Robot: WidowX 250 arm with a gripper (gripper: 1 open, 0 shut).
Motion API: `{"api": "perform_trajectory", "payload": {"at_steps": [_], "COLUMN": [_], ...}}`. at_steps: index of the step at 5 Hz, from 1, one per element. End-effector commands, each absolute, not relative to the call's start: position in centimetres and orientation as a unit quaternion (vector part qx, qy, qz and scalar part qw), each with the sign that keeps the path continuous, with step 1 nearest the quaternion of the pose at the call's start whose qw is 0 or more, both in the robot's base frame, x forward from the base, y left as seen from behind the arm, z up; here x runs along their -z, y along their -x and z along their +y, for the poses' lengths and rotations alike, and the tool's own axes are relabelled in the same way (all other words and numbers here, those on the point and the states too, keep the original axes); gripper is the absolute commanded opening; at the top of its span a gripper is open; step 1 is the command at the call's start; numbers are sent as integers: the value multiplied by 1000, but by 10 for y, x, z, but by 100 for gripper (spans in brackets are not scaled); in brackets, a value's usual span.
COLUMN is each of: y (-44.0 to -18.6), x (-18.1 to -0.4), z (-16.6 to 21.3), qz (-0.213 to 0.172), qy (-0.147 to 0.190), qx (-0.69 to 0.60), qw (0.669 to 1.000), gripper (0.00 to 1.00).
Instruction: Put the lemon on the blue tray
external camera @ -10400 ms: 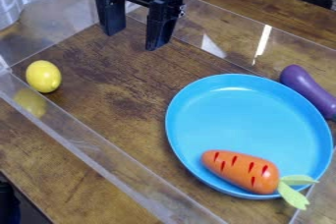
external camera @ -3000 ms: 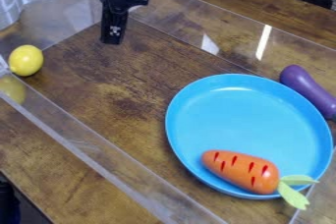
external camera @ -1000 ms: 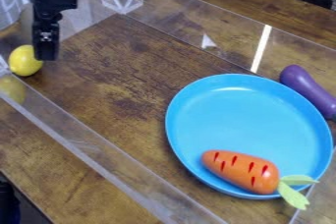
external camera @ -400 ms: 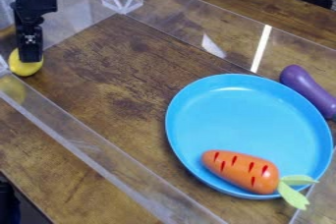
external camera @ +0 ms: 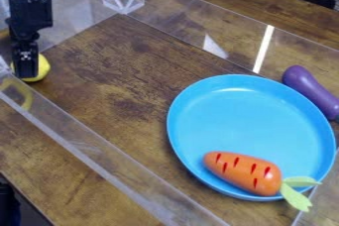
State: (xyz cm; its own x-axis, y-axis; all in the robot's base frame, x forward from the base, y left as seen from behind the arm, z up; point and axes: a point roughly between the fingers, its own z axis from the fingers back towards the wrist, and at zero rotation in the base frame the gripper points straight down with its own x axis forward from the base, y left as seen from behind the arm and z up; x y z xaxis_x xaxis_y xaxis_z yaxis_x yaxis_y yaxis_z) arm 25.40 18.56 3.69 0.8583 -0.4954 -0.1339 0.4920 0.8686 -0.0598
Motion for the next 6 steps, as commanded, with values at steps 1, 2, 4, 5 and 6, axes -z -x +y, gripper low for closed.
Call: {"api": "perform_trajectory", "payload": {"at_steps": [1,2,4,5,6], "y": [-254,-262,-275,-278,-276], "x": [-47,-44,-32,-29,-29], "z": [195,194,192,191,189], "qz": [51,48,41,38,36], "qy": [-5,-3,2,8,14], "qx": [241,252,248,231,224], "qw": [969,967,968,972,974], "gripper": [100,100,100,100,100]}}
